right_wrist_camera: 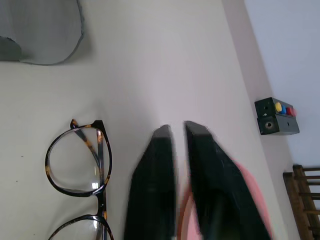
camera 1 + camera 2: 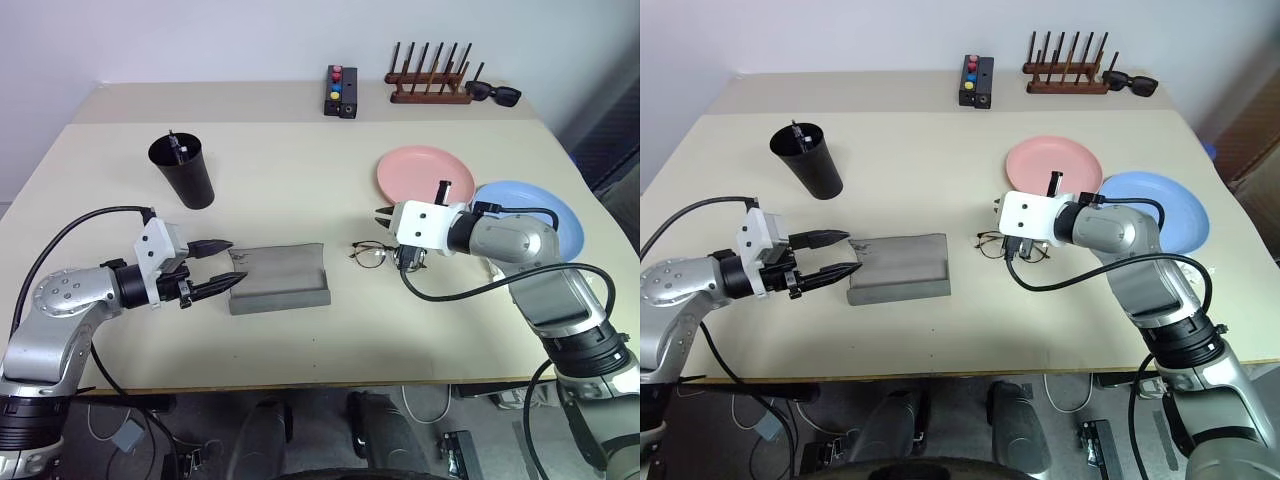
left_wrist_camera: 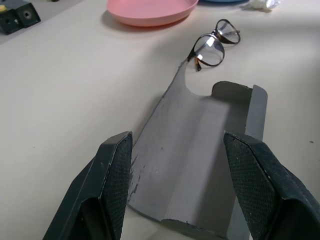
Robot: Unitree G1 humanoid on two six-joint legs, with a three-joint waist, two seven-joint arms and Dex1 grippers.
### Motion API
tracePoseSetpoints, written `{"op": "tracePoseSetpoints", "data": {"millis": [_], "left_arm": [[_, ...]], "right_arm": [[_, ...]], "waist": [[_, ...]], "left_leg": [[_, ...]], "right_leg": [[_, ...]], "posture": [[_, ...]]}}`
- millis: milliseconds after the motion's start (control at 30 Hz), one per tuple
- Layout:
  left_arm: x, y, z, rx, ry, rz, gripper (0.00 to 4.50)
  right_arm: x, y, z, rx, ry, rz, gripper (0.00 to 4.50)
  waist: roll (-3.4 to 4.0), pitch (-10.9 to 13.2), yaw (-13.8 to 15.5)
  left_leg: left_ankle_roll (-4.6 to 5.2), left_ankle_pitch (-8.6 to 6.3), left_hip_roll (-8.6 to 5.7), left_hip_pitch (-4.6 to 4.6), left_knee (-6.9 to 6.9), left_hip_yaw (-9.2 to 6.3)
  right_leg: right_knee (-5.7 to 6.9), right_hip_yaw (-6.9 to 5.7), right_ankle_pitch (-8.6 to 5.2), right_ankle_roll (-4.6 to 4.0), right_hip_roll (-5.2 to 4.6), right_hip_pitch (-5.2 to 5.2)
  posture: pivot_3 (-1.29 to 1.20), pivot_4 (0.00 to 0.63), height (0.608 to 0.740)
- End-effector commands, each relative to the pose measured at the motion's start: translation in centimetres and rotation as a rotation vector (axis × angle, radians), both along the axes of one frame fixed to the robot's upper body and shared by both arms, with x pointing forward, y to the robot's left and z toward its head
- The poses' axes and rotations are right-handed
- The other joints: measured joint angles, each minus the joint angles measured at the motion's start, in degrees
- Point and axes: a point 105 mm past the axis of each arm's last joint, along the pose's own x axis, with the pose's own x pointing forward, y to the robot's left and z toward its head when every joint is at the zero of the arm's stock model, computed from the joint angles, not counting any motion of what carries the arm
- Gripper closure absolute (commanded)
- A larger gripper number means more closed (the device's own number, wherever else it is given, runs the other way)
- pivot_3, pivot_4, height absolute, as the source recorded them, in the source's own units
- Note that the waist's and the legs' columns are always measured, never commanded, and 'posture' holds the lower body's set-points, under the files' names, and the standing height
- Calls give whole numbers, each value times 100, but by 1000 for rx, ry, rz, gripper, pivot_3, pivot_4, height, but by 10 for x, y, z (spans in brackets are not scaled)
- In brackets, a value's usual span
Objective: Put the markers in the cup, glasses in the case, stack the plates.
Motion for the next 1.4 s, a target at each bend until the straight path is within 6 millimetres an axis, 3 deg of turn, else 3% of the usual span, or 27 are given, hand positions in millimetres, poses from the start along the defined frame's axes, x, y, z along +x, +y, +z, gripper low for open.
{"op": "tracePoseSetpoints", "data": {"millis": [33,67,167,333,500,900,1233,1333,1400], "left_arm": [[-1,0,8,-4,-37,-4,1566],[-1,-1,8,-4,-38,-4,1566],[-1,-2,8,-5,-38,-7,1566],[-1,-3,10,-6,-37,-8,1566],[0,-3,11,-6,-36,-9,1566],[-1,-3,9,-6,-33,-9,1566],[-2,-3,8,-6,-30,-10,1566],[-2,-2,8,-6,-30,-10,1566],[-1,-2,8,-6,-30,-9,1566]], "right_arm": [[-2,3,22,21,-82,16,1945],[-3,3,21,14,-75,19,1418],[-4,4,18,12,-49,21,1846],[-5,2,14,-1,-16,14,4428],[-7,-2,7,-19,4,4,4428],[-4,-18,-33,-87,120,-93,4428],[-5,-20,-49,-88,182,-108,4428],[-2,-25,-53,-128,163,-119,3718],[-1,-27,-53,-137,153,-124,2885]], "waist": [[0,0,-1],[0,0,-1],[0,0,0],[0,0,-1],[0,0,0],[0,0,0],[0,0,0],[0,0,0],[0,0,0]], "left_leg": [[0,0,0,0,0,0],[0,0,0,0,0,0],[0,0,0,0,0,0],[0,0,0,0,0,0],[0,0,0,0,0,0],[0,0,0,0,0,1],[0,0,0,0,0,0],[0,0,0,0,0,0],[0,0,0,0,0,0]], "right_leg": [[0,0,0,0,0,0],[0,0,0,0,0,0],[0,0,0,0,0,0],[0,0,0,0,0,0],[0,0,0,0,0,0],[0,0,0,0,0,0],[0,0,0,0,0,0],[0,0,0,0,0,0],[0,0,0,0,0,0]], "posture": [[0,150,735],[0,150,735],[0,150,735],[0,150,735],[0,150,735],[0,150,735],[0,150,735],[0,150,735],[0,150,735]]}}
